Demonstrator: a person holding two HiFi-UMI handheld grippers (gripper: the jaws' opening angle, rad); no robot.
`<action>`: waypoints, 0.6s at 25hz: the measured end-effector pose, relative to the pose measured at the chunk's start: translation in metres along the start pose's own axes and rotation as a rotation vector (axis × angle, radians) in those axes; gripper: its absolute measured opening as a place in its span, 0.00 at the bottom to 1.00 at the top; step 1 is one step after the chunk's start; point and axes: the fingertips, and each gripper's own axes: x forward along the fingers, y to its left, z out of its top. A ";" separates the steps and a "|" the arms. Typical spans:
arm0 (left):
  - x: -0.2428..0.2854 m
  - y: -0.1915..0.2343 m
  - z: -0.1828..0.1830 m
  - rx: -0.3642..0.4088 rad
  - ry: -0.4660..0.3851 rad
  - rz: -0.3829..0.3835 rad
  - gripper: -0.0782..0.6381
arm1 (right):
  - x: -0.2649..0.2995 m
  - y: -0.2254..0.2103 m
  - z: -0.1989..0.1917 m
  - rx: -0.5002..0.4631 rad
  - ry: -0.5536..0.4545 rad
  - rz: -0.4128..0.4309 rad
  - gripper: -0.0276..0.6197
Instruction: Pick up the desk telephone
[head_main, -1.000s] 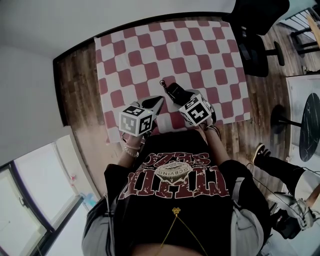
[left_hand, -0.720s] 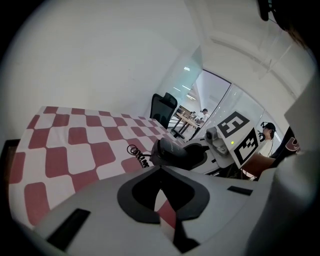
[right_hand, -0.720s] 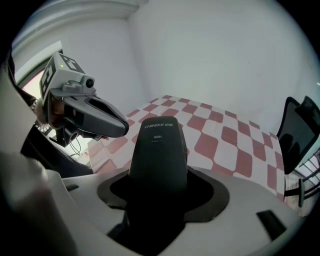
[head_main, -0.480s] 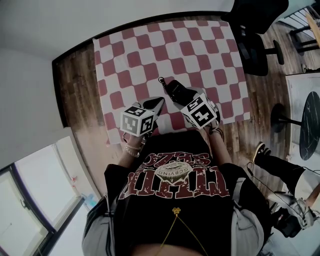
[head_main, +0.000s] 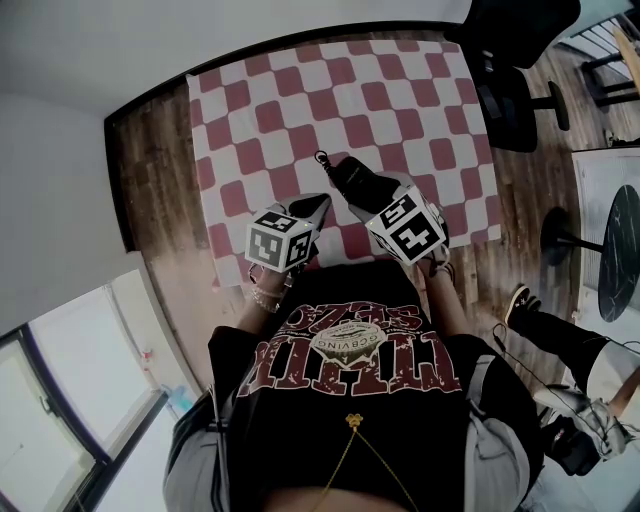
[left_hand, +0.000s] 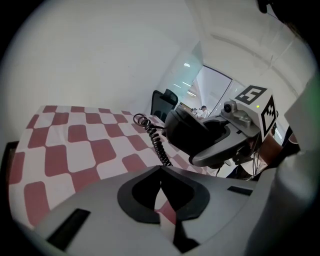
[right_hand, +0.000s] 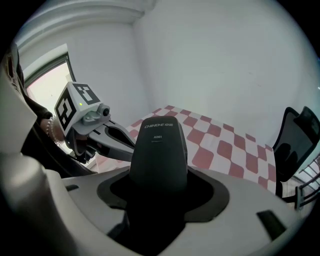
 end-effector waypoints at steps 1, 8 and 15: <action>0.001 -0.001 0.000 -0.002 0.000 -0.002 0.12 | -0.002 0.001 0.001 -0.001 -0.002 0.002 0.47; 0.005 -0.005 -0.007 -0.006 0.019 -0.015 0.12 | -0.025 0.008 0.015 -0.013 -0.025 0.002 0.47; 0.007 -0.003 -0.010 0.007 0.033 -0.011 0.12 | -0.042 0.014 0.032 -0.031 -0.050 0.005 0.47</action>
